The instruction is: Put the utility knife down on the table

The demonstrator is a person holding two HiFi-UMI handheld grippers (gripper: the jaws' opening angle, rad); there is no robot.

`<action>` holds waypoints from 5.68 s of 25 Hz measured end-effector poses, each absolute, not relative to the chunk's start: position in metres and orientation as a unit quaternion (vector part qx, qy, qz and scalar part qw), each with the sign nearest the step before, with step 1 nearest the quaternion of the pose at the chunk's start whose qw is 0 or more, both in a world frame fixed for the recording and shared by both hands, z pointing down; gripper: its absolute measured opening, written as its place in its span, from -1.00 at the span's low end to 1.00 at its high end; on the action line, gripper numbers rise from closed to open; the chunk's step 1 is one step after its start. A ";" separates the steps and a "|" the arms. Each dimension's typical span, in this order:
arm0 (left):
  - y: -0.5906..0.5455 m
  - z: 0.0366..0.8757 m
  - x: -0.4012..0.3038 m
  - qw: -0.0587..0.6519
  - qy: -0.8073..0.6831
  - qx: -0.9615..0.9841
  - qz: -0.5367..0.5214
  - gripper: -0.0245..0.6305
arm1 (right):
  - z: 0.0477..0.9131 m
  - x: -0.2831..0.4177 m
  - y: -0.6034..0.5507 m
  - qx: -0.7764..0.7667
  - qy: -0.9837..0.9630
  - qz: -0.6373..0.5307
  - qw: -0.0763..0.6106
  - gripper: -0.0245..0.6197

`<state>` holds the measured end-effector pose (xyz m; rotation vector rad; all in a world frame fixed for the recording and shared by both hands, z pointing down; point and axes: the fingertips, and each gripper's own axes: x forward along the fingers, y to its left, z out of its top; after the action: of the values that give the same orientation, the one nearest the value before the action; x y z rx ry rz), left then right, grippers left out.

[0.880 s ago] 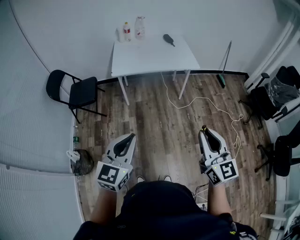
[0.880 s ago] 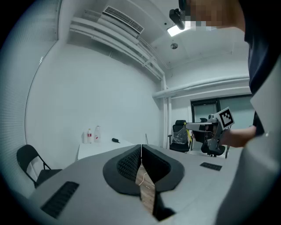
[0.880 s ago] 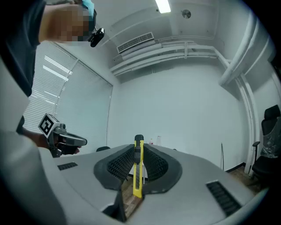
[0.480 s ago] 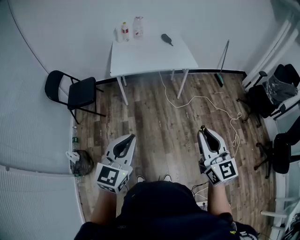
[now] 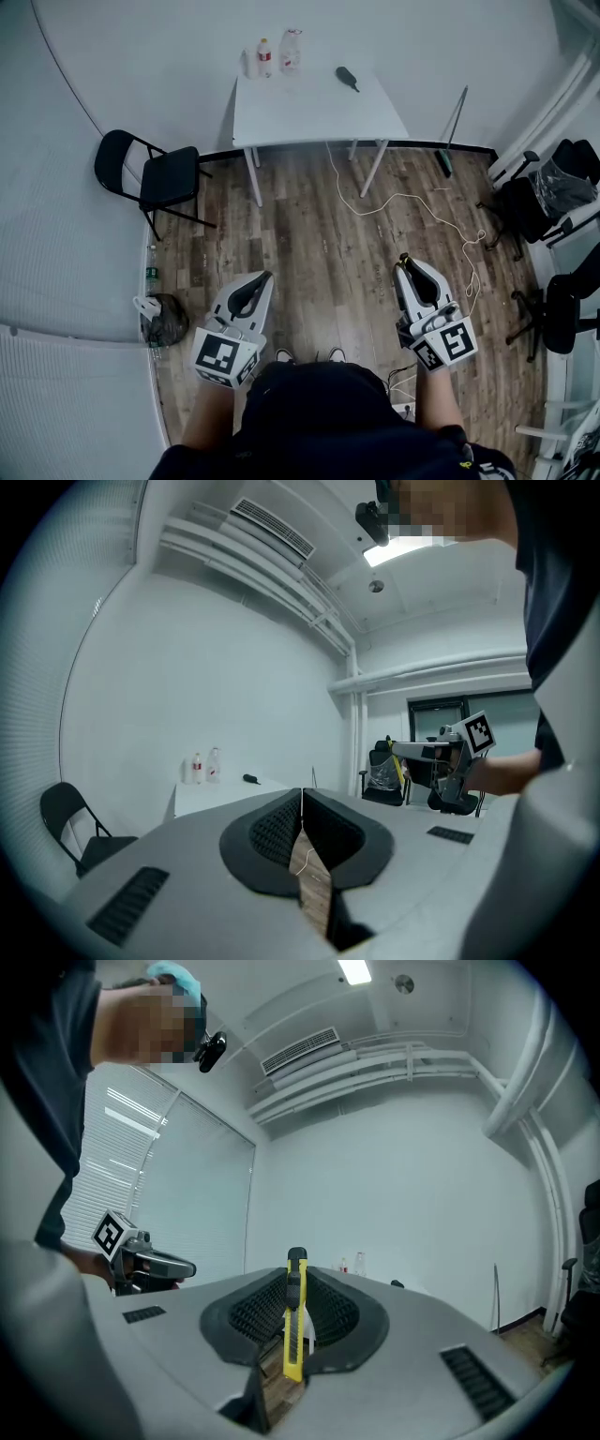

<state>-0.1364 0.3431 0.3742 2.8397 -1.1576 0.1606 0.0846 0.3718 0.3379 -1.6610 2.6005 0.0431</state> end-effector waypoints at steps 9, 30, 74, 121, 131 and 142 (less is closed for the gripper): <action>0.330 0.394 -0.192 0.040 -0.366 0.928 0.051 -0.85 | 0.349 0.009 0.358 -0.522 0.852 0.017 0.024 -0.70; 0.166 0.398 -0.138 0.033 -0.375 0.924 0.063 -0.85 | 0.360 0.055 0.173 -0.491 0.870 0.001 0.035 -0.70; -0.371 0.411 -0.015 0.069 -0.331 0.937 0.091 -0.85 | 0.380 0.173 -0.359 -0.525 0.850 -0.048 -0.005 -0.70; -0.431 0.487 0.011 0.136 -0.444 0.871 0.162 -0.85 | 0.729 0.219 -0.491 -0.407 0.765 -0.233 -0.443 -0.69; -0.443 0.449 0.028 0.092 -0.400 0.903 0.124 -0.85 | 0.547 0.229 -0.502 -0.505 0.817 -0.150 -0.235 -0.82; -0.475 0.364 0.058 0.019 -0.353 0.934 0.059 -0.85 | 0.353 0.255 -0.457 -0.581 0.810 0.006 -0.075 -0.86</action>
<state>0.0582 -0.4748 0.3636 2.8978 -1.0963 0.1826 0.2546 -0.4568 0.3529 -1.9187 2.6746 0.0198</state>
